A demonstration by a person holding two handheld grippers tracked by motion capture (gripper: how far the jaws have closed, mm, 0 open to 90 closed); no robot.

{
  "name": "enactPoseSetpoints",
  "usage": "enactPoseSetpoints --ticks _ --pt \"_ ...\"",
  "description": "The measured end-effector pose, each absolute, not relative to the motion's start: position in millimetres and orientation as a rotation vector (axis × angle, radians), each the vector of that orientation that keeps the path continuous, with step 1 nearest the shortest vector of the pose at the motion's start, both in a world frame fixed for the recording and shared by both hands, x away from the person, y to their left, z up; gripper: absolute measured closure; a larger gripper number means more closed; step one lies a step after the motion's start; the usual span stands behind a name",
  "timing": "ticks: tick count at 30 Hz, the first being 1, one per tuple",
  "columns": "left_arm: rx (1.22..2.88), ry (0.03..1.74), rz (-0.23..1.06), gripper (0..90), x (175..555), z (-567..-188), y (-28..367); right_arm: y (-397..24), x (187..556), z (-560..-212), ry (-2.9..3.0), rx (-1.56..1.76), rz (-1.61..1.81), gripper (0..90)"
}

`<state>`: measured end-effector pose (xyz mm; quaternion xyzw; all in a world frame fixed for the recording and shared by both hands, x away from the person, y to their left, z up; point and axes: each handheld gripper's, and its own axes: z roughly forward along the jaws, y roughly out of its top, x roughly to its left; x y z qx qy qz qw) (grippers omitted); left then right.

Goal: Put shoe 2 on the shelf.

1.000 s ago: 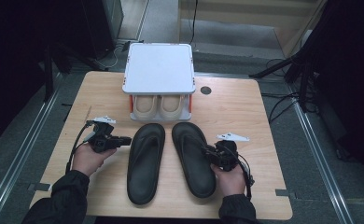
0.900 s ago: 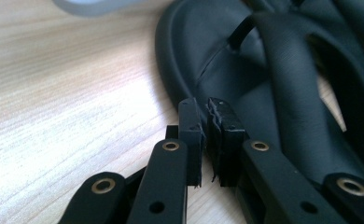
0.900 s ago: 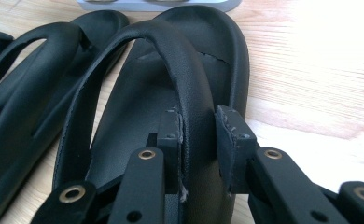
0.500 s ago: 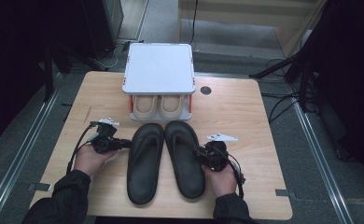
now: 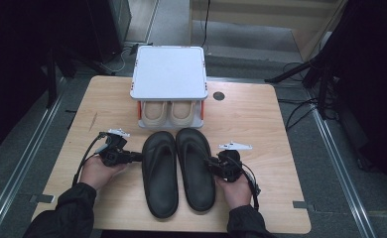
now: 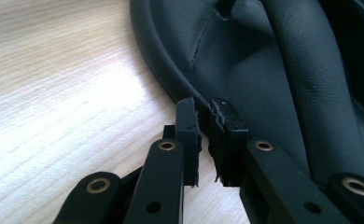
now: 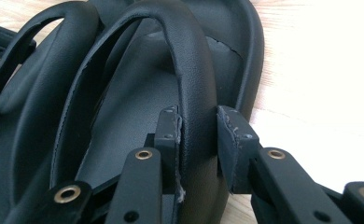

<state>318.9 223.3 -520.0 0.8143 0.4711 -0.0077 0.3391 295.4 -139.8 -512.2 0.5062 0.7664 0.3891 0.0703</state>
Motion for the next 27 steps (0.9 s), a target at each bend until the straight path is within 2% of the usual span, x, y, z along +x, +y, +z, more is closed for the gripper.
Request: enactPoseSetpoints --ticks 7,10,16,18,27 --pt "2.132 1.209 -0.027 81.5 316 -520 218 -141 297 -513 2.297 1.516 1.178 70.5" --pt "2.133 1.215 -0.028 70.0 317 -519 221 -142 297 -513 2.295 1.497 1.183 68.9" --pt "2.087 1.209 0.014 63.3 315 -510 227 -146 292 -503 2.236 1.458 1.26 63.9" --pt "2.082 1.204 0.034 58.0 315 -509 229 -145 290 -500 2.226 1.443 1.258 62.0" --pt "2.051 1.224 0.061 51.7 316 -507 234 -128 279 -491 2.184 1.37 1.291 57.1"
